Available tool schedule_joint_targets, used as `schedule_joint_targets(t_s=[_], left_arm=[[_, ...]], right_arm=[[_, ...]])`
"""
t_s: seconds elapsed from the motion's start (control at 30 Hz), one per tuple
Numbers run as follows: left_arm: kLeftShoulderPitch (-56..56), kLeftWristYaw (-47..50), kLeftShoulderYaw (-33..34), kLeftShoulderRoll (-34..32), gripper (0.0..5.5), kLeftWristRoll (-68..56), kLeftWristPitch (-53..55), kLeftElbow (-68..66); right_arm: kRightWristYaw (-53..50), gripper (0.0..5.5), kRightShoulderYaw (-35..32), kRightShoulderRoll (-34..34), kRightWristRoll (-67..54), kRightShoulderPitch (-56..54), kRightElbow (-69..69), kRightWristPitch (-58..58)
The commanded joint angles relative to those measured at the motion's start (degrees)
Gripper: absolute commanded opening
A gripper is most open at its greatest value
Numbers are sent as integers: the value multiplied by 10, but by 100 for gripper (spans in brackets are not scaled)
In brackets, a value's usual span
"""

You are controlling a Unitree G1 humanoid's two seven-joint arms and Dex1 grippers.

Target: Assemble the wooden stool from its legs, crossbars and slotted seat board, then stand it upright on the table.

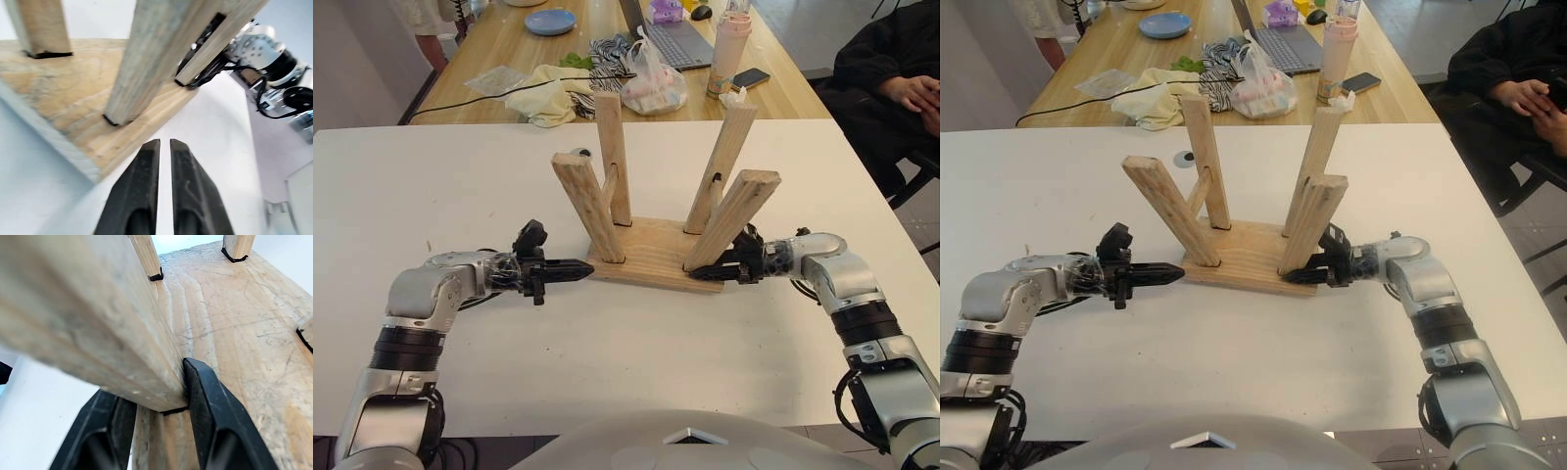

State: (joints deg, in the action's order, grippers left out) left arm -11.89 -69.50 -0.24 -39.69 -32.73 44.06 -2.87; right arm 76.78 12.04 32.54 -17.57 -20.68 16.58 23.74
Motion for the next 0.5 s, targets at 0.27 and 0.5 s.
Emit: schedule_joint_targets(t_s=[0.27,0.5], left_arm=[[-81,3,-51,51,184,68,-103,-102],[-129,-30,-72,104,184,76,-130,-168]], right_arm=[[17,136,23,-1,14,-7,30,-4],[21,136,36,-8,22,-16,39,-14]])
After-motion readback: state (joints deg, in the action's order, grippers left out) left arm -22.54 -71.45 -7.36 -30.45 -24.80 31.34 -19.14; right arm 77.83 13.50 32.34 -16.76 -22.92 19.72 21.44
